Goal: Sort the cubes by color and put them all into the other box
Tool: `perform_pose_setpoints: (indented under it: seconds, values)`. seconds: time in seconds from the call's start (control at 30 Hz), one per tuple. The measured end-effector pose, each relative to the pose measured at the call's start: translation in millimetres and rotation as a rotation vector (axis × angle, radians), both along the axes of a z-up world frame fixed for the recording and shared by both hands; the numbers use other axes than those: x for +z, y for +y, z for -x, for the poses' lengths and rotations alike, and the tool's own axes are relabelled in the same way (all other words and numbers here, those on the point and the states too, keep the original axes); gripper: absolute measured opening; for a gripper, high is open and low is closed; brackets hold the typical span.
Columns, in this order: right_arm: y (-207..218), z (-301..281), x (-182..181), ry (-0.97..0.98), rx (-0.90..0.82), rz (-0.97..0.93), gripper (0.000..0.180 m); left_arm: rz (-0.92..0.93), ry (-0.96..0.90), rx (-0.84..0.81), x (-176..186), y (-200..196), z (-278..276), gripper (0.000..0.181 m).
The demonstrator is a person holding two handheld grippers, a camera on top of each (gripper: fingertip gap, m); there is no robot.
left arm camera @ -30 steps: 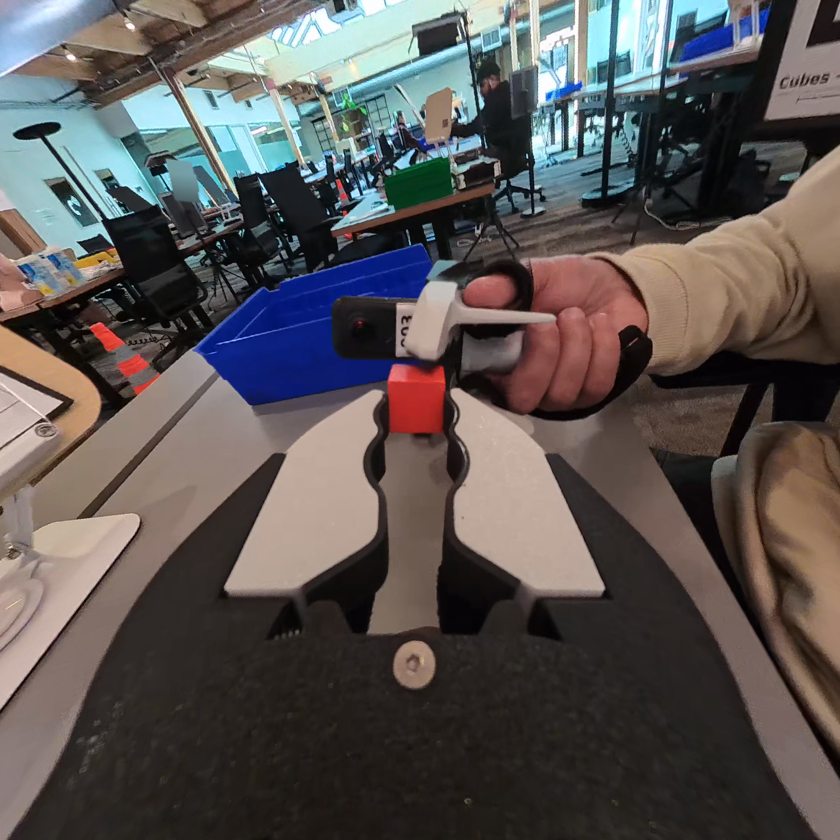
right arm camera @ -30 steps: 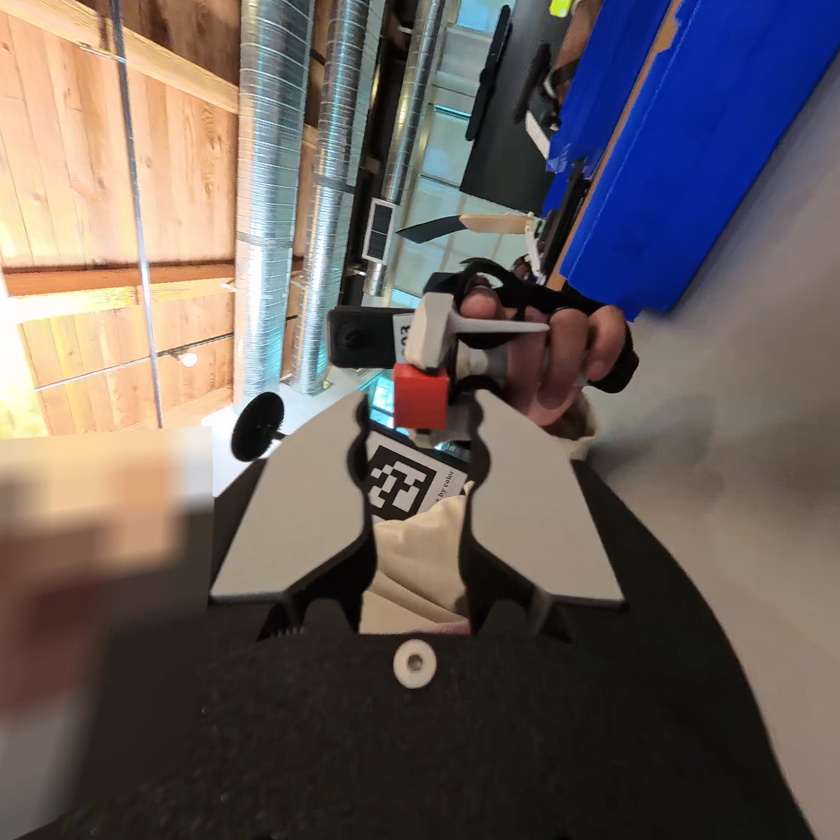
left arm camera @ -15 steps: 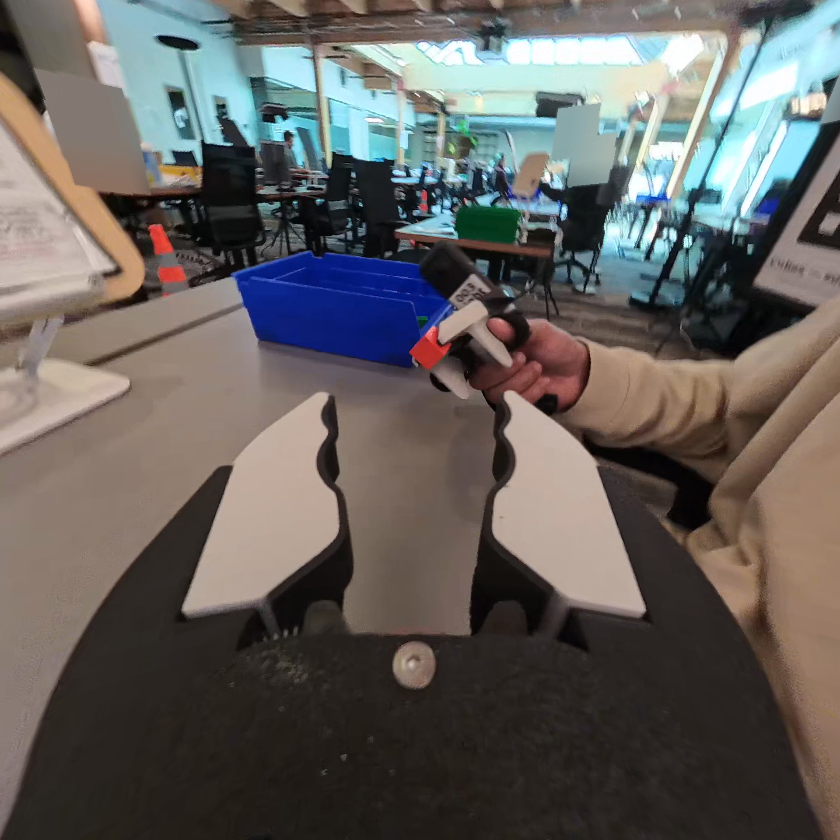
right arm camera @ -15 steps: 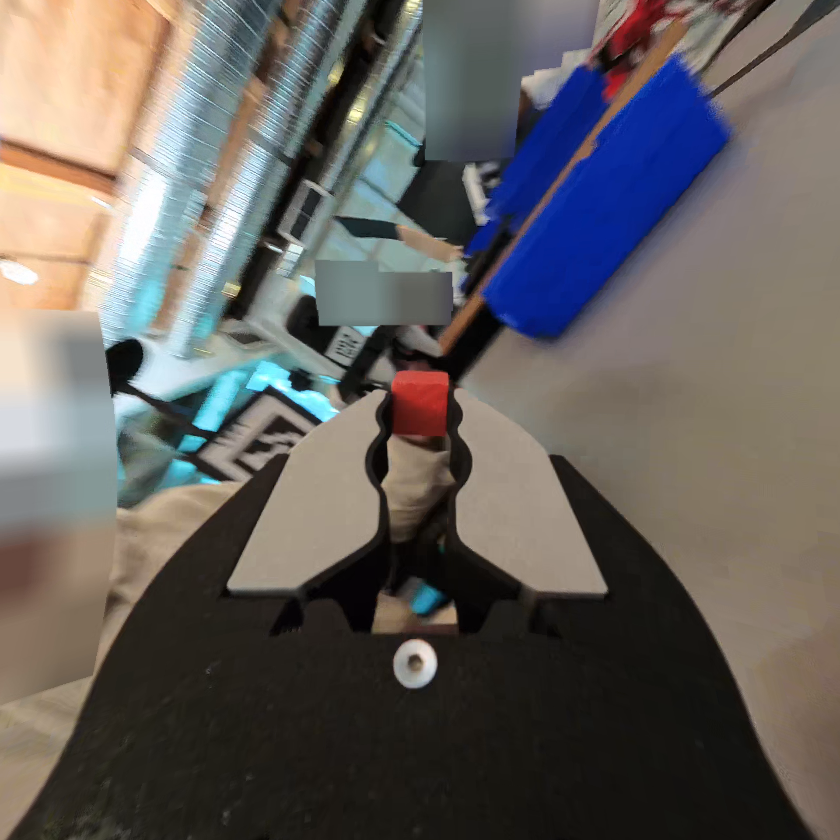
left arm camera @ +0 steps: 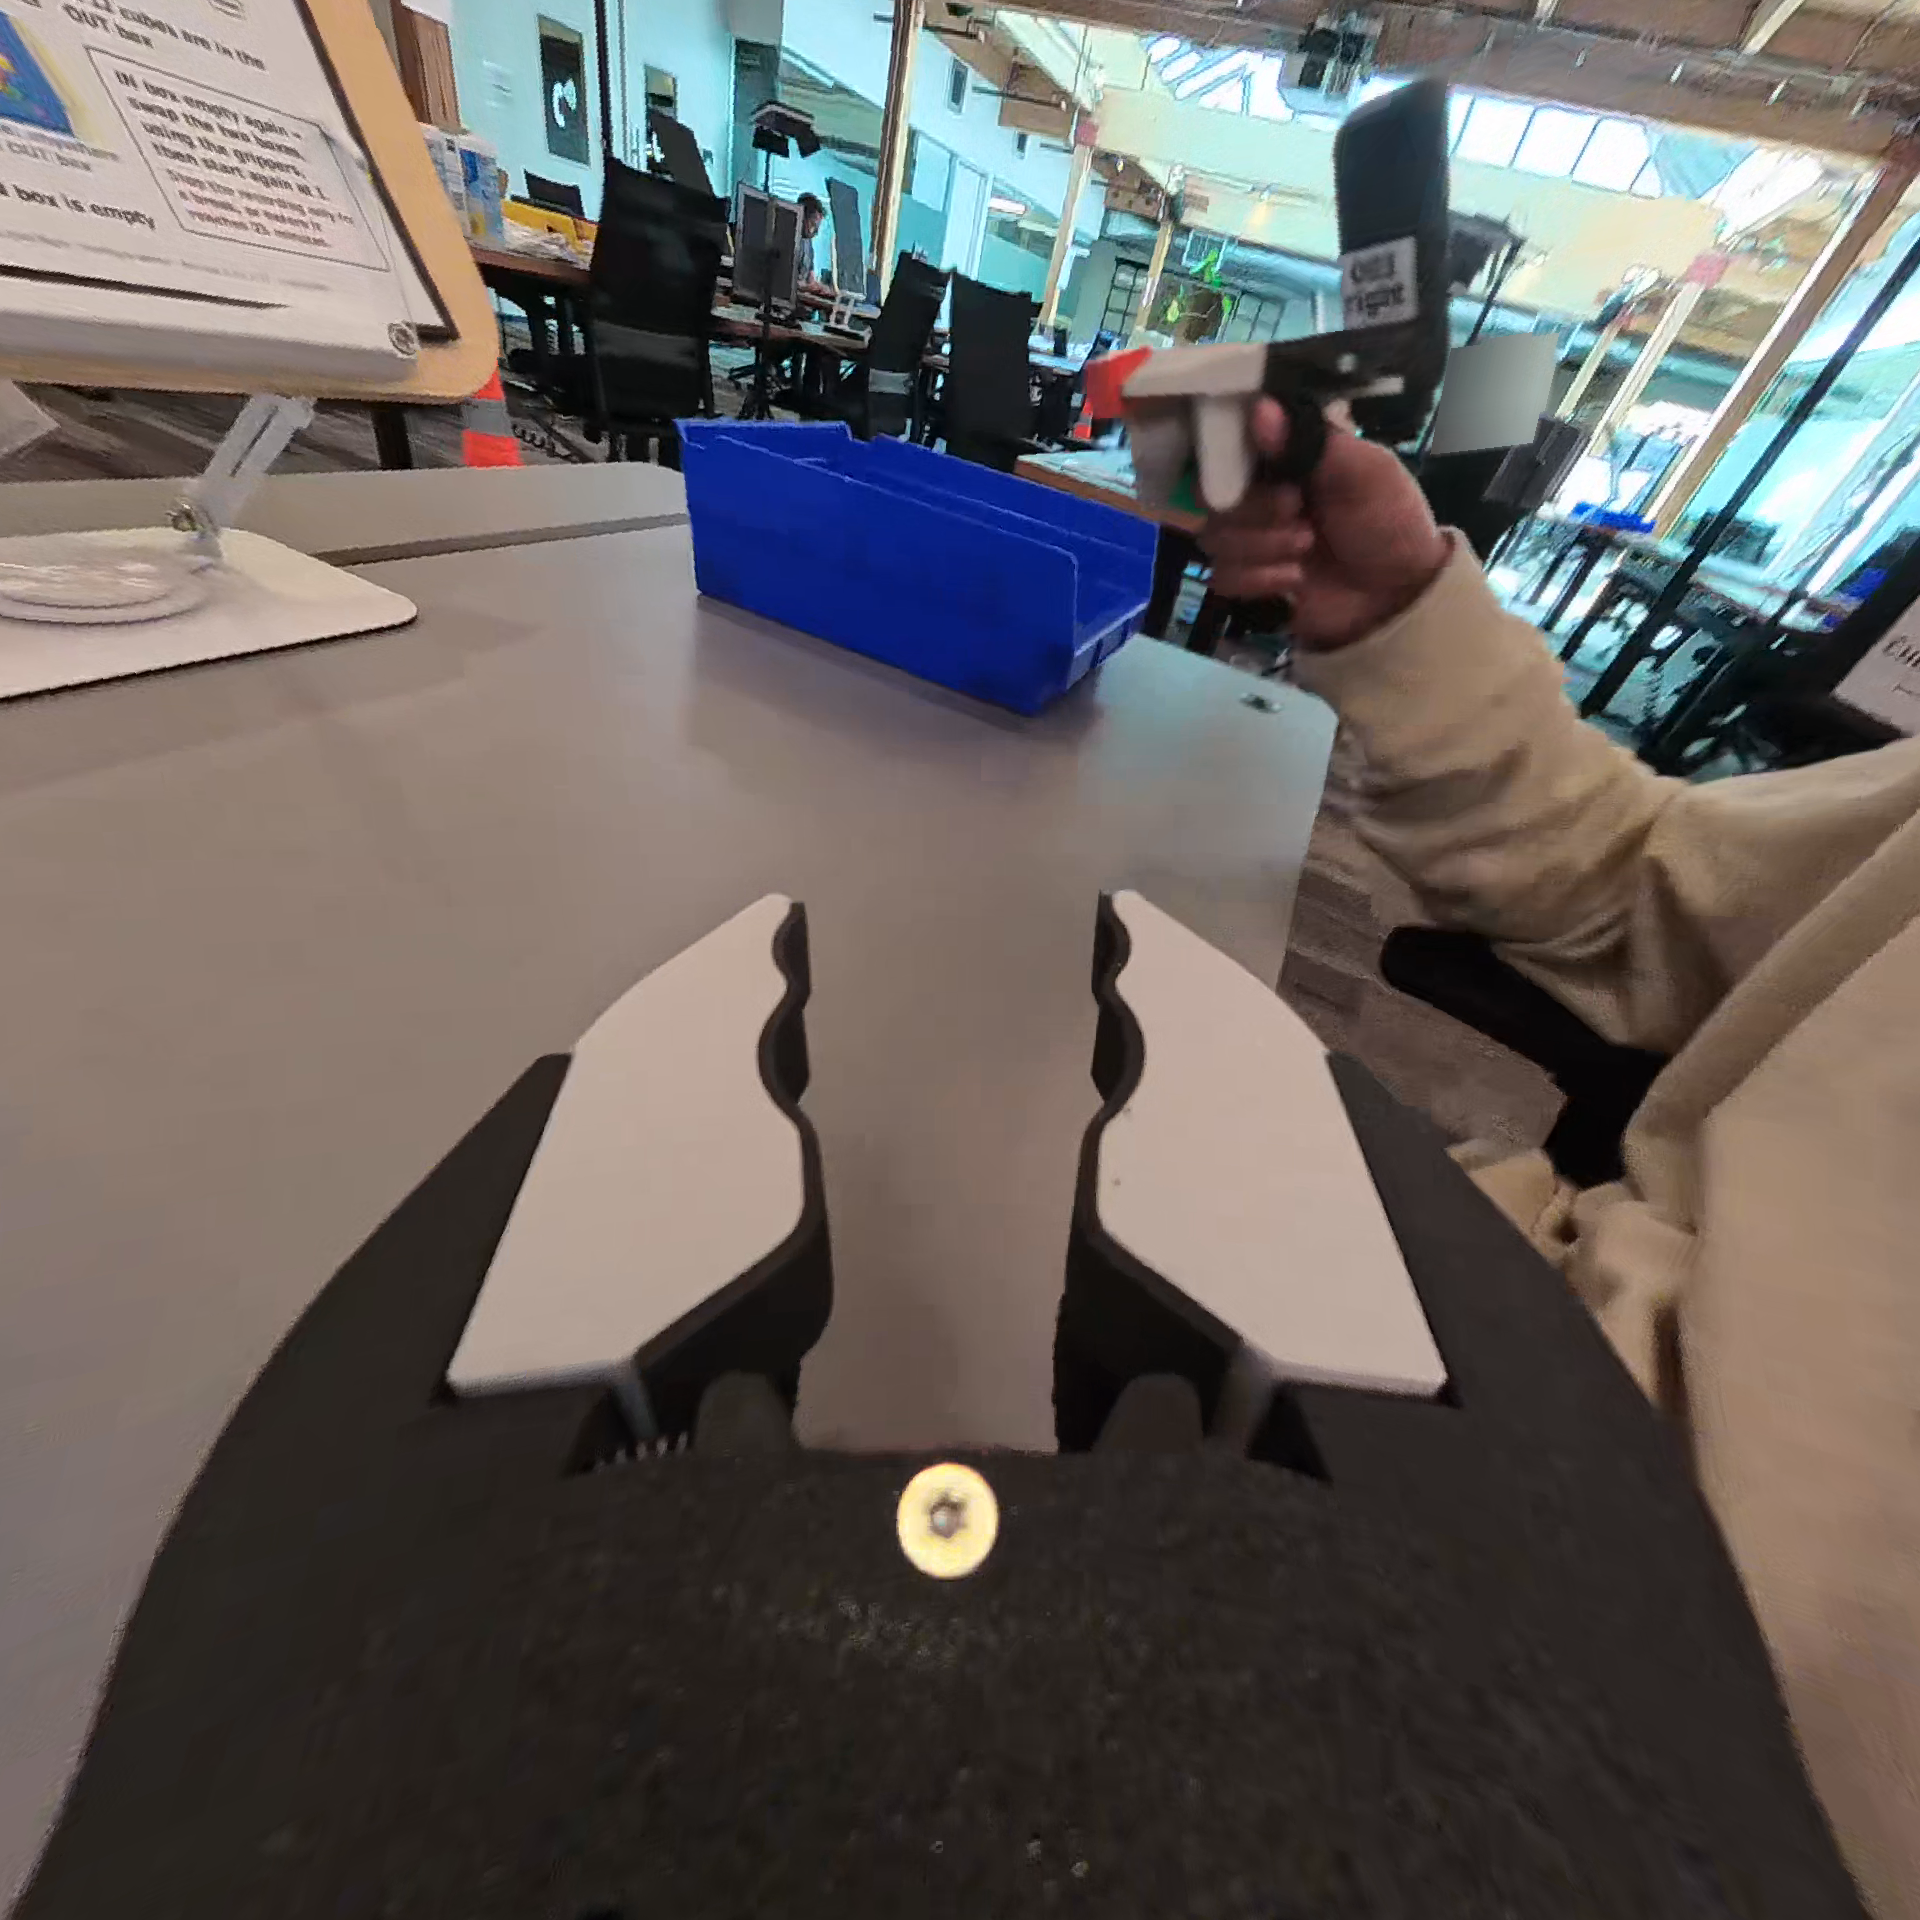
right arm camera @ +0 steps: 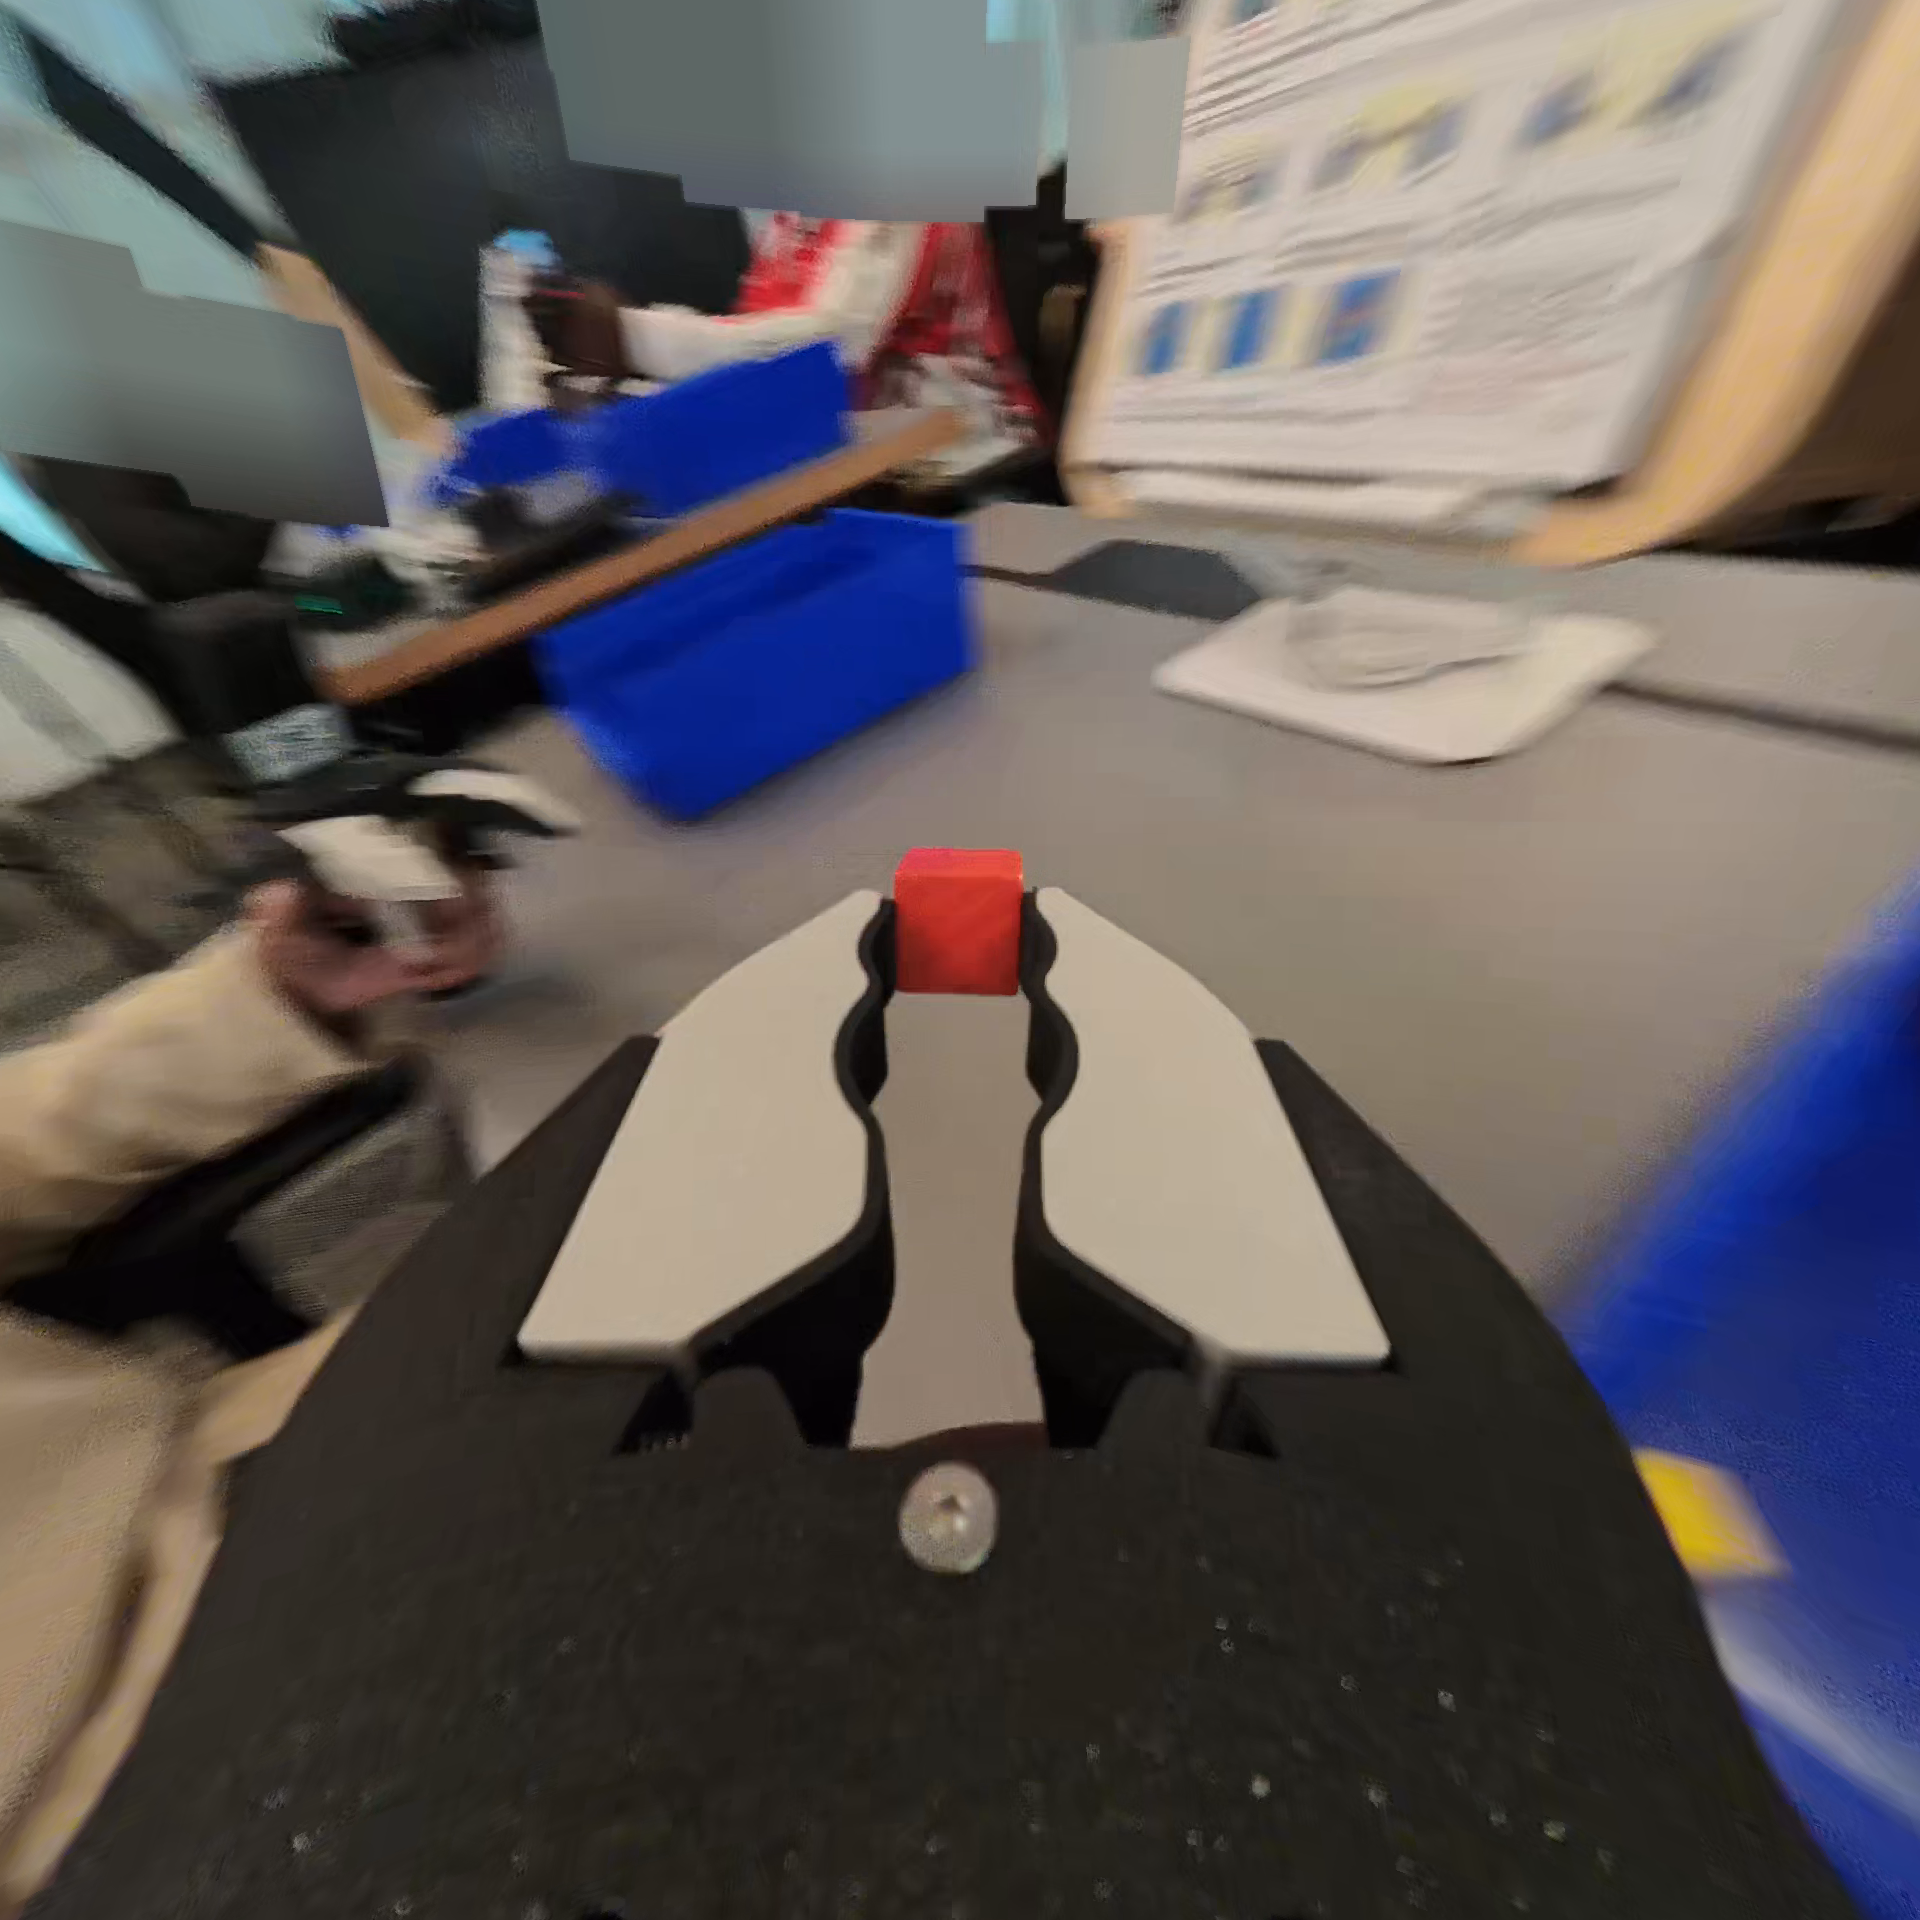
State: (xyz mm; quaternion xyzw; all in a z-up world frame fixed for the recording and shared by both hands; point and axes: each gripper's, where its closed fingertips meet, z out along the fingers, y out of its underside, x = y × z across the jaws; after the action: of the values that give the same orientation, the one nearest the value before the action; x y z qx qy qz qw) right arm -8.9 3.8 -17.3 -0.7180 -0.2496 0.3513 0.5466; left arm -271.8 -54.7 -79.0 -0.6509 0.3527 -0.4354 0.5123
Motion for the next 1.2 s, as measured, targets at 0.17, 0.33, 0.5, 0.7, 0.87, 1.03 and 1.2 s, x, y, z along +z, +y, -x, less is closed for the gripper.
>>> perform_pose_setpoints:
  seconds: [0.17,0.33,0.5,0.7,0.87,1.03,1.2]
  values:
    - [134.3,-143.2,-19.4,-0.324,-0.304,0.182,0.022,0.093,-0.139,-0.019,14.4,13.4,-1.8,0.052]
    - [200.6,-161.9,-127.4,-0.445,-0.193,0.647,0.023,0.12,-0.098,-0.04,12.2,18.2,-8.6,0.053]
    - [217.7,-141.0,-159.0,-0.474,-0.135,0.744,0.023,0.048,-0.036,0.01,13.1,19.5,-7.0,0.052]
    - [231.8,-139.2,-140.7,-0.323,-0.164,0.697,0.037,0.08,-0.016,-0.022,5.2,11.6,-12.2,0.052]
    - [192.4,-147.2,-40.4,0.03,-0.229,0.412,0.036,0.032,0.06,0.03,2.2,14.0,-7.5,0.051]
    - [63.9,-60.9,15.4,0.197,-0.124,0.112,0.036,-0.003,0.205,0.208,-5.1,38.9,-3.2,0.053]
    - [-35.4,61.0,-28.8,0.123,0.006,0.055,0.034,-0.042,0.26,0.397,-16.4,45.5,0.9,0.053]
